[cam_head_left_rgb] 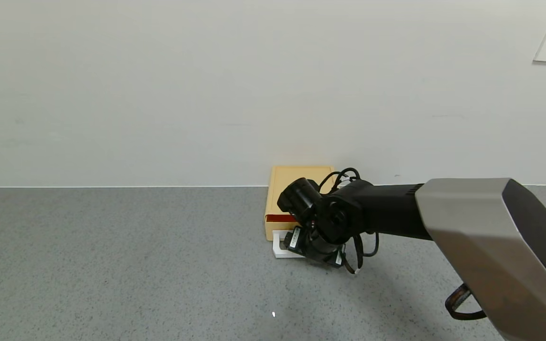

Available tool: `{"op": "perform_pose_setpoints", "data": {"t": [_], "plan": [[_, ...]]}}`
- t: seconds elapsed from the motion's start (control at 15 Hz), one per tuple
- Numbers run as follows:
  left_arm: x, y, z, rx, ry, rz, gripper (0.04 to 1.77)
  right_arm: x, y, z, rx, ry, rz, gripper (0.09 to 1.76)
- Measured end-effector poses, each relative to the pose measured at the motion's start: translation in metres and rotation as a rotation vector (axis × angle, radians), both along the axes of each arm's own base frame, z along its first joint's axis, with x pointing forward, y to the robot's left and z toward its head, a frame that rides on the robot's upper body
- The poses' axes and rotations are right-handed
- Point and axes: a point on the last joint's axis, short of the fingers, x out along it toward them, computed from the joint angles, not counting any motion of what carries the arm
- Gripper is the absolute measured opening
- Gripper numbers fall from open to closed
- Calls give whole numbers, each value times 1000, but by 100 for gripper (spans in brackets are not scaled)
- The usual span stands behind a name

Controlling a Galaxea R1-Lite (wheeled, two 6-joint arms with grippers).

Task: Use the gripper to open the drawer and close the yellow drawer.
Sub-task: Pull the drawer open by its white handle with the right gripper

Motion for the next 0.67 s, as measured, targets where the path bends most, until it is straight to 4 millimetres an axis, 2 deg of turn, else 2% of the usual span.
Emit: {"op": "perform_pose_setpoints", "data": {"t": [0.67], "plan": [[0, 0, 0, 0, 0, 0, 172, -13, -2, 2, -2, 114, 14, 171]]}}
